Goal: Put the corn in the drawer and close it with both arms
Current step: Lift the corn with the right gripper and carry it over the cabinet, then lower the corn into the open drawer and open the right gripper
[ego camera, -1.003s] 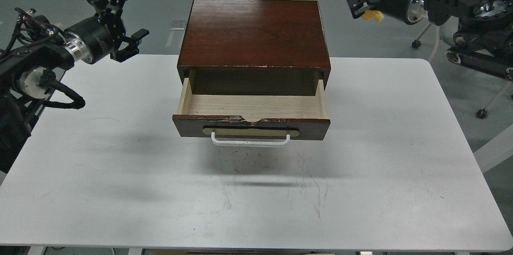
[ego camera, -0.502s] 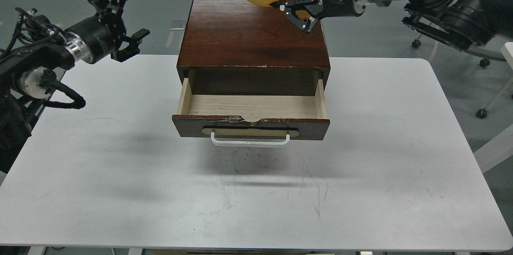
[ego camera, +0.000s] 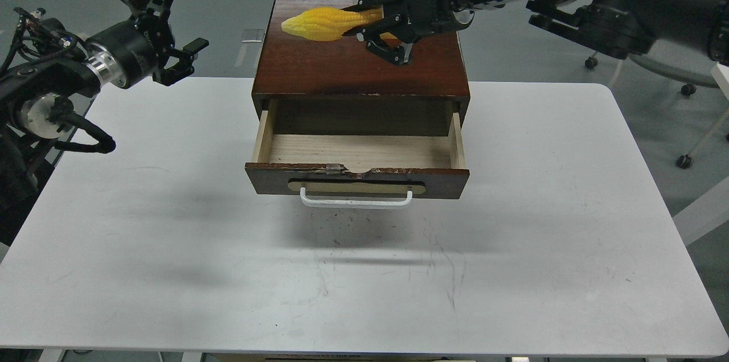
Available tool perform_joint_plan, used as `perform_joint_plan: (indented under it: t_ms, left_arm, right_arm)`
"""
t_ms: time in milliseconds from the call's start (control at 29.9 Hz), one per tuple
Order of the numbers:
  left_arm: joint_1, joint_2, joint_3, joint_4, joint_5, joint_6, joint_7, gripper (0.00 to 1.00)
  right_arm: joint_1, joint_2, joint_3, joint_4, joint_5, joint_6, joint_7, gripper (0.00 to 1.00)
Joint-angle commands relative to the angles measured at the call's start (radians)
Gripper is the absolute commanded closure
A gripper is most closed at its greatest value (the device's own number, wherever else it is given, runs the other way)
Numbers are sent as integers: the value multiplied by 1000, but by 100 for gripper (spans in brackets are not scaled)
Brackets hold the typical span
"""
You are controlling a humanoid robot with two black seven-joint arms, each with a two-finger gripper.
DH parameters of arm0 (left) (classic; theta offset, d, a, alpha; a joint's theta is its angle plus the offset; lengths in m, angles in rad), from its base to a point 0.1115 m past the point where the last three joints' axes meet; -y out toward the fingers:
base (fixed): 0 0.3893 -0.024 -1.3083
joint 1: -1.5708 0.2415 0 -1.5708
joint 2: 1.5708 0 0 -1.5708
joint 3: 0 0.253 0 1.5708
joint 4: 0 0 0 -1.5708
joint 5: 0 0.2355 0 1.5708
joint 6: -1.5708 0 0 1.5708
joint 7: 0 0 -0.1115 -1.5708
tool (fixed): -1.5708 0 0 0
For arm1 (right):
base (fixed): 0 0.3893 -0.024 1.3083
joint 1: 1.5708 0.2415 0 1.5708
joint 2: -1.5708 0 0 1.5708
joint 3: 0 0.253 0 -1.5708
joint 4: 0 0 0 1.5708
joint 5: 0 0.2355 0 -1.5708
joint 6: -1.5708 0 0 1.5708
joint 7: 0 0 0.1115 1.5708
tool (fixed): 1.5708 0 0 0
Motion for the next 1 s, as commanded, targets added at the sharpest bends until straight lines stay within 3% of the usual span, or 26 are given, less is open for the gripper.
perform_joint_plan:
  t_ms: [0, 167, 401, 635, 970]
  left_arm:
    - [3, -3, 2, 0, 0, 0, 0, 0]
    - [3, -3, 2, 0, 0, 0, 0, 0]
    - [-3, -11, 0, -1, 0, 0, 0, 0]
    - [-1, -11, 0, -6, 0, 0, 2, 0]
    - [-1, -9, 0, -6, 0, 0, 2, 0]
  right_arm:
    - [0, 44, -47, -3, -6, -1, 0, 100]
    - [4, 101, -55, -11, -6, -1, 0, 100]
    - [60, 92, -46, 73, 24, 13, 0, 100]
    - [115, -62, -40, 324, 158, 197, 0, 100]
    - [95, -96, -46, 363, 136, 219, 0, 100]
